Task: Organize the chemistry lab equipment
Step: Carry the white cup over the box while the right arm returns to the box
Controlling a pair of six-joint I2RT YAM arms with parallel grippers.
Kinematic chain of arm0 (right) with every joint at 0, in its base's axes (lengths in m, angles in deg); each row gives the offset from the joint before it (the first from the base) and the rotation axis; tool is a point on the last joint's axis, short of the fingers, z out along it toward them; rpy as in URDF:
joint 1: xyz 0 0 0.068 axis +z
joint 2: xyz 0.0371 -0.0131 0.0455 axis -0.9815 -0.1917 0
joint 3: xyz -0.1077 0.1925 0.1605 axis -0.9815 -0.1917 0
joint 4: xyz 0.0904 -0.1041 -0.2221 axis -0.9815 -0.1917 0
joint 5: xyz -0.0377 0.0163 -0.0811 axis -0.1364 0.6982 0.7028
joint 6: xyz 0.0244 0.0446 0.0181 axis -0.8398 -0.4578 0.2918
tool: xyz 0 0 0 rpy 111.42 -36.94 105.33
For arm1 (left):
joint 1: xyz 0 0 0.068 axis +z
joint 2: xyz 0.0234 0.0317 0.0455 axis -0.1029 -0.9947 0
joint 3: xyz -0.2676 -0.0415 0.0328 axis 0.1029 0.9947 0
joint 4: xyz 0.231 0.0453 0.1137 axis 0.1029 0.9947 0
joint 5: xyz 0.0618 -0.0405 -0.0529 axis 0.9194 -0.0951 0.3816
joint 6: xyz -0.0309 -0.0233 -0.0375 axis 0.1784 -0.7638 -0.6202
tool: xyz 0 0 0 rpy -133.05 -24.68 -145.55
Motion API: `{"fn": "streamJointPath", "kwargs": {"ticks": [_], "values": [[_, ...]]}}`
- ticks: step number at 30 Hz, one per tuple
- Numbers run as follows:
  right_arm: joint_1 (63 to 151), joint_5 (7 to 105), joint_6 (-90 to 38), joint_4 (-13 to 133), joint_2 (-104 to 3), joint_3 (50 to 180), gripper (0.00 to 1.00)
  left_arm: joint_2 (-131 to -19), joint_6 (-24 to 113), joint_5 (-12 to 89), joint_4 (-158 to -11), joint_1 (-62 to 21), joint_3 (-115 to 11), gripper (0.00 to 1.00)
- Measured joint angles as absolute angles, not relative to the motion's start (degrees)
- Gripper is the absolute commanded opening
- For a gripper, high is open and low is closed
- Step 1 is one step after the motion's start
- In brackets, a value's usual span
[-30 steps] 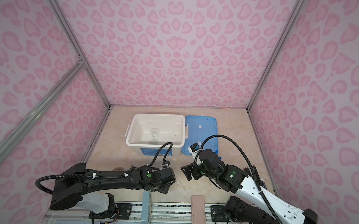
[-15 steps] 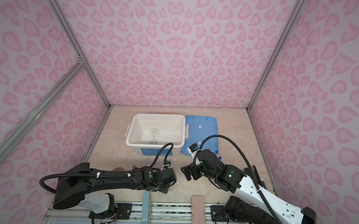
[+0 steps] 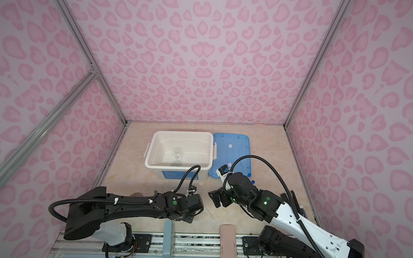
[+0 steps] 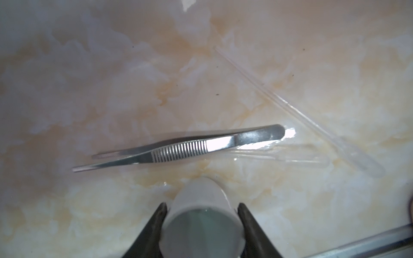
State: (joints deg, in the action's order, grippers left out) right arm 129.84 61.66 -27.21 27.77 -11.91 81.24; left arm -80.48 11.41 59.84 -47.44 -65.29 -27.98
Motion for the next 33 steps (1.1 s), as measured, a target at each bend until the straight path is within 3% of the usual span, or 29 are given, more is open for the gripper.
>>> {"fn": "streamJointPath", "kwargs": {"ticks": [8,12,21,28,33], "values": [[129.8,61.6,-27.2,28.0,-12.5,81.5,0.98,-78.4,10.8,60.1,-46.4,-65.3,-28.0,0.37],[129.8,61.6,-27.2,28.0,-13.5,82.2,0.98,-78.1,10.9,60.2,-45.1,-65.2,-28.3,0.31],[128.7,60.8,-26.4,28.5,-13.5,87.4,0.98,-68.6,13.2,59.6,-38.7,-61.9,-34.9,0.29],[125.1,60.2,-24.2,28.5,-18.0,95.8,0.98,-63.7,18.8,58.4,-28.8,-53.7,-46.2,0.25],[123.4,59.8,-22.9,28.8,-23.2,102.0,0.98,-65.9,25.3,57.2,-22.6,-45.1,-57.5,0.25]]}}
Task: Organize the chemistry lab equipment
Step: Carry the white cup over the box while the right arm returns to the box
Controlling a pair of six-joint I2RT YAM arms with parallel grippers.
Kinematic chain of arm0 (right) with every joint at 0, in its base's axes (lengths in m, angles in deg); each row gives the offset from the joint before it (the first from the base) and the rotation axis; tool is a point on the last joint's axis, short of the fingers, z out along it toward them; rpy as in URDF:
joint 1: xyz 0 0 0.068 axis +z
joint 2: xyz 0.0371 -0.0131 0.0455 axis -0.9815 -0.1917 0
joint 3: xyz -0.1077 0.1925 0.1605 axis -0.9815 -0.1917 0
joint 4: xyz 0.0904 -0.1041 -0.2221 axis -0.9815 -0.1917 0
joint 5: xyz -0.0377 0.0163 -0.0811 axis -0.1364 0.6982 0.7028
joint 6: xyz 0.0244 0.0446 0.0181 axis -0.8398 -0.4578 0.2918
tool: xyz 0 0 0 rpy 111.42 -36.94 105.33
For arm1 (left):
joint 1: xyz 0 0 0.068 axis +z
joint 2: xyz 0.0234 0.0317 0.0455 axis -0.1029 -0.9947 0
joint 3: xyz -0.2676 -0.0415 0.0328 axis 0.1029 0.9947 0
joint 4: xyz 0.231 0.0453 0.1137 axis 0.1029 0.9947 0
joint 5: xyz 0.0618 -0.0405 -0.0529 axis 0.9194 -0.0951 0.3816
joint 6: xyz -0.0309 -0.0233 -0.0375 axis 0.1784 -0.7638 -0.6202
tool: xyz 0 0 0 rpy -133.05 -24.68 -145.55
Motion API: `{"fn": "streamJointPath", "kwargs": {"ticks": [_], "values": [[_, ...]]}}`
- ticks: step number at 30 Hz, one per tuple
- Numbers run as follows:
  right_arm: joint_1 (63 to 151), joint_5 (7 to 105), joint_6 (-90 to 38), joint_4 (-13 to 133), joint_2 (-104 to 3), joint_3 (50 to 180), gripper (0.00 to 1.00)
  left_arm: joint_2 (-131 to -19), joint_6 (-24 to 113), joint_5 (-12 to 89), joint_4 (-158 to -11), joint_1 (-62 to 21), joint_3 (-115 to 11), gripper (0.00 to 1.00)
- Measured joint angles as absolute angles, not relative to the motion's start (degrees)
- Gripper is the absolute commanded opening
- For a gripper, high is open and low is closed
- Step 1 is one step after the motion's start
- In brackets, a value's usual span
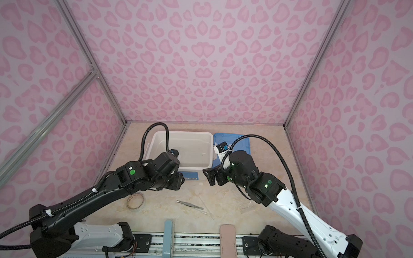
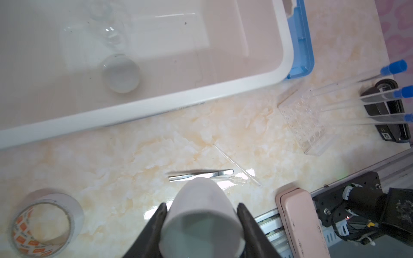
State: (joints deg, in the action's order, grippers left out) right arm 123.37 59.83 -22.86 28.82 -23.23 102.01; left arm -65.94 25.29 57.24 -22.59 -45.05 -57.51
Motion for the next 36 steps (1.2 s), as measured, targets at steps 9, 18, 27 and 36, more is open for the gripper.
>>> {"fn": "streamJointPath", "kwargs": {"ticks": [9,18,27,36], "values": [[122.3,58.9,-20.6,30.0,-32.7,110.3,0.98,-81.0,36.8,53.7,-19.2,-31.0,-74.6,0.21],[119.2,56.4,-19.1,31.9,-38.7,112.7,0.98,-97.4,42.5,49.5,-19.5,-24.6,-83.5,0.18],[117.5,54.1,-19.0,34.6,-41.9,112.3,0.97,-106.8,45.0,50.5,-20.6,-23.3,-88.0,0.18],[117.4,53.6,-18.8,35.9,-43.1,112.2,0.97,-110.2,46.5,52.4,-22.2,-22.6,-88.4,0.15]]}}
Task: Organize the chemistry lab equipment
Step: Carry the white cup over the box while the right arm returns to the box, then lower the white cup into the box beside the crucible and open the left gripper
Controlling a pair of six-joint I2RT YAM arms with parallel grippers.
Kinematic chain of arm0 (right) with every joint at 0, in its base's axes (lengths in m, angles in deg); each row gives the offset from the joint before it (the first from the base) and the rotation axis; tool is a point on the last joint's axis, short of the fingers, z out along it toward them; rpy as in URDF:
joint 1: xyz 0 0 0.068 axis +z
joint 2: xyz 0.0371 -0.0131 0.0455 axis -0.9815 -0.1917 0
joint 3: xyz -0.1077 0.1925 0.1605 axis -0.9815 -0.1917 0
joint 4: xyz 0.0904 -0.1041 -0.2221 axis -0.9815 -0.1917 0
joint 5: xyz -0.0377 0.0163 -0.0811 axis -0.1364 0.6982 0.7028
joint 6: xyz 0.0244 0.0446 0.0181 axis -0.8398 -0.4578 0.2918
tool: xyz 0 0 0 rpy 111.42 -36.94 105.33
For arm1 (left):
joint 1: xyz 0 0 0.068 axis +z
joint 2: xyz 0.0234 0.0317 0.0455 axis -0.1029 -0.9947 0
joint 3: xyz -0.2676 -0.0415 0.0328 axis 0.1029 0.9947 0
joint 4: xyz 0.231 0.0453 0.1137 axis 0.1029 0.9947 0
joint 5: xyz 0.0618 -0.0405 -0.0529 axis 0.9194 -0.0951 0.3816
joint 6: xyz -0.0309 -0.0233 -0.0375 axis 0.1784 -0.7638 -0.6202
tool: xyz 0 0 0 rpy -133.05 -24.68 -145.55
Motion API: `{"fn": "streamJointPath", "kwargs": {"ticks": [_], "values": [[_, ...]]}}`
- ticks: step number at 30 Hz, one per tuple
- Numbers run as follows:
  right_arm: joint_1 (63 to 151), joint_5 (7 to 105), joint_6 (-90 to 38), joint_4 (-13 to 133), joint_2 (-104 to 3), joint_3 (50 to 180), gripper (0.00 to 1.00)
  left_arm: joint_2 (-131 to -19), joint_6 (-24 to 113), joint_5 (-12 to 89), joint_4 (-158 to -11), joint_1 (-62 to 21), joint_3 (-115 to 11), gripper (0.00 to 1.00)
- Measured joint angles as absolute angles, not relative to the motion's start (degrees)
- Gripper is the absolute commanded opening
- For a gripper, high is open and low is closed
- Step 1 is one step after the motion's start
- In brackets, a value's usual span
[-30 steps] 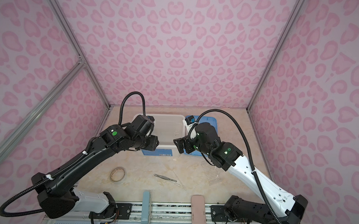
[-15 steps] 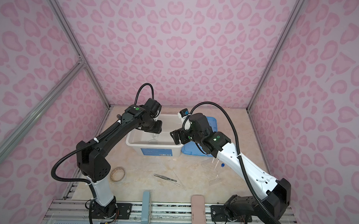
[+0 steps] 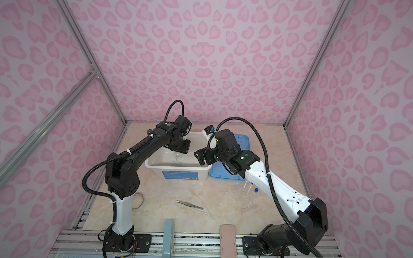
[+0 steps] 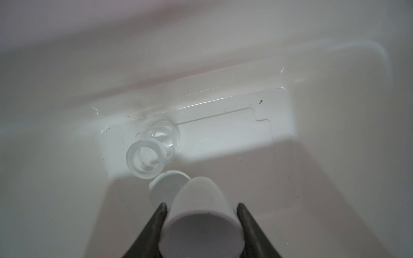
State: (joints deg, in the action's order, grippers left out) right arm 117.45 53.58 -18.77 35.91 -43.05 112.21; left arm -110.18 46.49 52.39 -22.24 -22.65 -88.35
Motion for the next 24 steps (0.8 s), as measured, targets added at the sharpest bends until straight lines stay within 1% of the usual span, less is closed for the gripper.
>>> {"fn": "streamJointPath", "kwargs": {"ticks": [13,17,24], "values": [[117.4,53.6,-19.3,37.5,-43.3,110.6,0.97,-109.9,46.9,51.1,-26.6,-22.6,-81.4,0.11],[117.4,53.8,-19.3,38.4,-43.3,110.4,0.97,-109.8,47.4,50.7,-28.1,-22.7,-80.5,0.08],[117.4,53.8,-19.8,38.5,-43.6,110.4,0.96,-108.0,47.4,50.1,-30.0,-23.8,-77.9,0.08]]}}
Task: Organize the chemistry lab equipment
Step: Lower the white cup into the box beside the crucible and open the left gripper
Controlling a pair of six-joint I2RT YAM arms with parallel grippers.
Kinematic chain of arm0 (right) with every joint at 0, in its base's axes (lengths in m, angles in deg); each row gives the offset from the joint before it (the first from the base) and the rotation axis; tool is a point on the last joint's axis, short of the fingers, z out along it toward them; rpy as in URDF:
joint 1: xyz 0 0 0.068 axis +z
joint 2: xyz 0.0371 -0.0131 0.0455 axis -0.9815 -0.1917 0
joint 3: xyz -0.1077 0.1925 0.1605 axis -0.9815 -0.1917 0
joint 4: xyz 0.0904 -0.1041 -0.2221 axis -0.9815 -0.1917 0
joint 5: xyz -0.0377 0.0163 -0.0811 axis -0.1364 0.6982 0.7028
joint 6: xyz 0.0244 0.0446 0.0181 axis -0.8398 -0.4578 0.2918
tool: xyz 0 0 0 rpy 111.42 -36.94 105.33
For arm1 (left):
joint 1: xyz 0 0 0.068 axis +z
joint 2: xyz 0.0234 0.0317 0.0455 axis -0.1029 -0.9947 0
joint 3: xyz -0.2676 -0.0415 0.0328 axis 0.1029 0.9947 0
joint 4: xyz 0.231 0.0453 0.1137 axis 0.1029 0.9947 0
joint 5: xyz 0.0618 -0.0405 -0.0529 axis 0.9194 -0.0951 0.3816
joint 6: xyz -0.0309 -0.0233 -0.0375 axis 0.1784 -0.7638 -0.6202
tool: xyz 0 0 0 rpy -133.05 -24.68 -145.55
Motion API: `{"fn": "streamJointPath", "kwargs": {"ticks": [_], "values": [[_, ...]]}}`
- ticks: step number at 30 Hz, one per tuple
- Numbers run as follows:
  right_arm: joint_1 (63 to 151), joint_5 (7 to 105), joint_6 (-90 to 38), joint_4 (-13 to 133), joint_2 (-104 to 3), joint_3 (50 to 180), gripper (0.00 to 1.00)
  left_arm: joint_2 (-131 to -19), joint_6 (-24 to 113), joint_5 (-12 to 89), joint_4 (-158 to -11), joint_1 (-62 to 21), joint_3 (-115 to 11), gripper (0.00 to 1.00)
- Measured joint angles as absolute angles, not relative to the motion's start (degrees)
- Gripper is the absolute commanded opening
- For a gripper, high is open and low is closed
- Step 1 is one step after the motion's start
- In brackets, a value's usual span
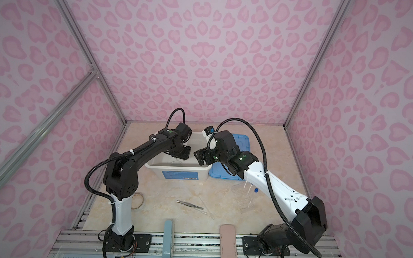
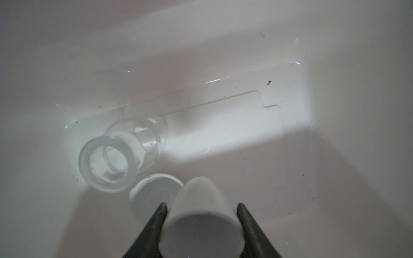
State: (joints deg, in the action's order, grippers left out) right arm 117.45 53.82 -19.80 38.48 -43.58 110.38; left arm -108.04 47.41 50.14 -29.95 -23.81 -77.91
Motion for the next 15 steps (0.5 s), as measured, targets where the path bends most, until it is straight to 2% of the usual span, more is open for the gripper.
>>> {"fn": "streamJointPath", "kwargs": {"ticks": [15], "values": [[117.4,53.8,-20.3,38.7,-44.4,110.1,0.96,-108.2,47.6,48.9,-32.4,-24.3,-77.0,0.08]]}}
